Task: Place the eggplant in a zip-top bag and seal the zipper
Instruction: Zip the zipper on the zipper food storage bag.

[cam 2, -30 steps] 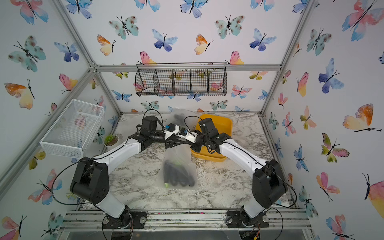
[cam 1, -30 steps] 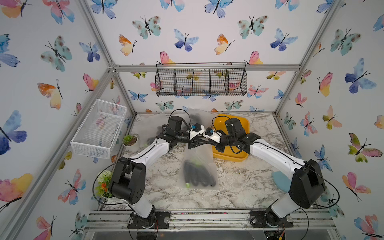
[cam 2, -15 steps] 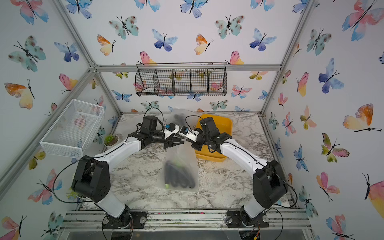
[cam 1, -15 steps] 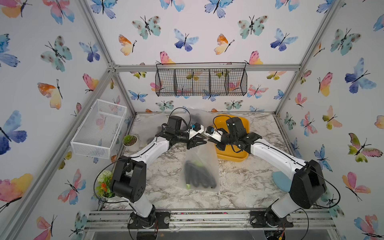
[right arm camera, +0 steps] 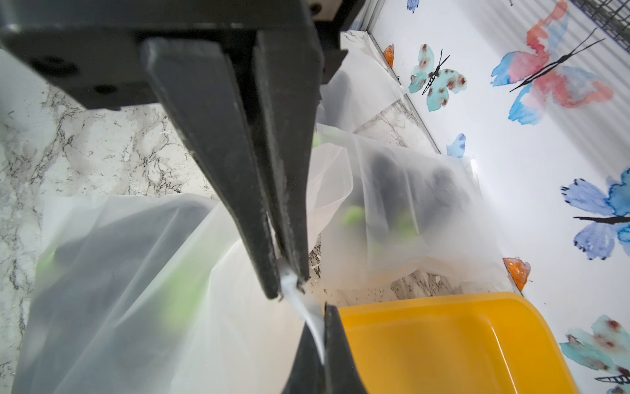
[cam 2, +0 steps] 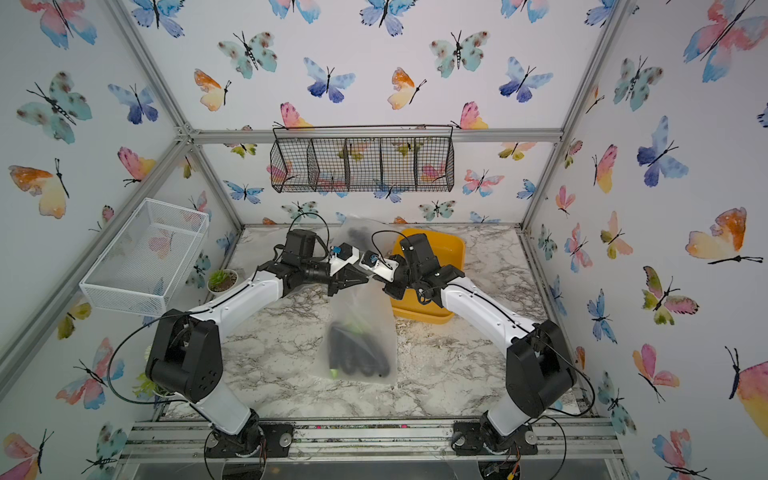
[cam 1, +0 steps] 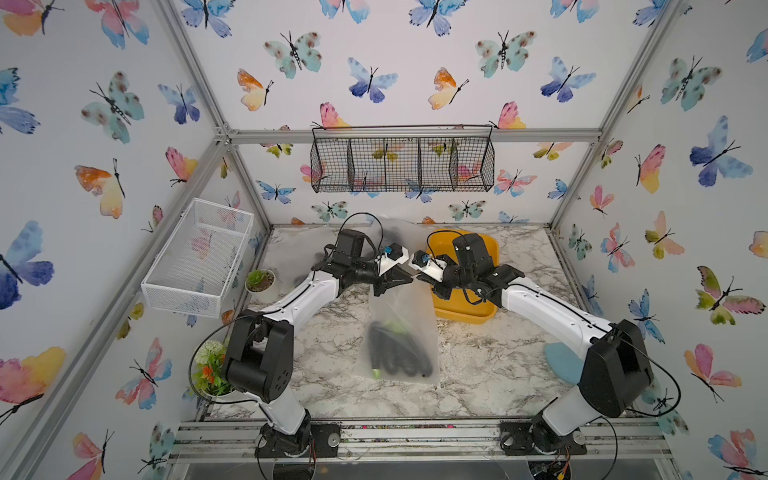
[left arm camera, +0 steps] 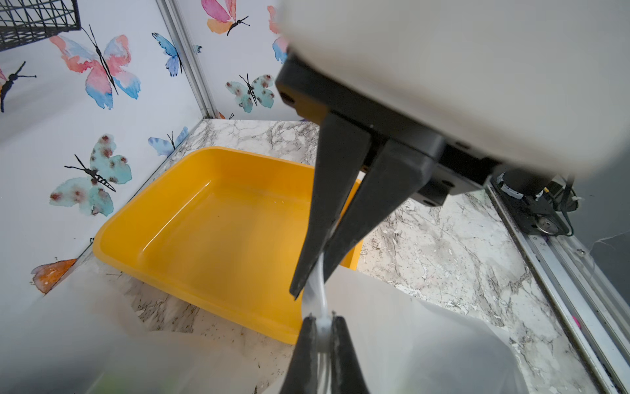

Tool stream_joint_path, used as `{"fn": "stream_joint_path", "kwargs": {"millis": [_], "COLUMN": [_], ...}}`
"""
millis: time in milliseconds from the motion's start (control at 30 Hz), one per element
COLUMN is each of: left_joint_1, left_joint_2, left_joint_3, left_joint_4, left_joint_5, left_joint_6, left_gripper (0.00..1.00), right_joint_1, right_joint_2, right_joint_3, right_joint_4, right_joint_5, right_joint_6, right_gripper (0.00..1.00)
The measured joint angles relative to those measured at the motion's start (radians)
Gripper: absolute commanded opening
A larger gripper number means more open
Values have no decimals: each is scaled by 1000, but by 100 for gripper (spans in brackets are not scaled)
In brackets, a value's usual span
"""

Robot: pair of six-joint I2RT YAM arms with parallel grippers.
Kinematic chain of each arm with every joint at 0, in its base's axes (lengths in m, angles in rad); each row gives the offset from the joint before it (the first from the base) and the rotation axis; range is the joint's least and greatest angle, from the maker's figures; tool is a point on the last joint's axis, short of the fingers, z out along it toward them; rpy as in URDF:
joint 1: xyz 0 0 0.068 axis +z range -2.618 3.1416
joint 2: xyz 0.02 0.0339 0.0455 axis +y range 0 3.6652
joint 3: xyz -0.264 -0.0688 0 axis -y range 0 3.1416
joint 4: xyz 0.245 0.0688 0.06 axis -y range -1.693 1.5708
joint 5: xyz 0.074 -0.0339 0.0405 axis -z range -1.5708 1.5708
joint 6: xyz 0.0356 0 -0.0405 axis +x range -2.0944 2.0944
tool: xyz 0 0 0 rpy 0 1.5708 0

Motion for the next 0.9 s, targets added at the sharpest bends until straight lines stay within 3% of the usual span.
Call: {"fn": "stream_joint_path", "kwargs": {"millis": [400, 900], "left_joint_1": [-19, -20], "left_joint_2": [-21, -80], "left_joint_3": [0, 13], "left_joint_4": [64, 7], "left_joint_5": [-153, -305], "left_joint_6": [-45, -40], "left_gripper": [0, 0], "right_joint_1": [-11, -51], "right_joint_2": [-14, -82], "right_joint_3": [-17, -74], "right_joint_4": [47, 126], "right_joint_5": [66, 95], "right_joint_6": [46, 120], "right_gripper": [4, 4]}}
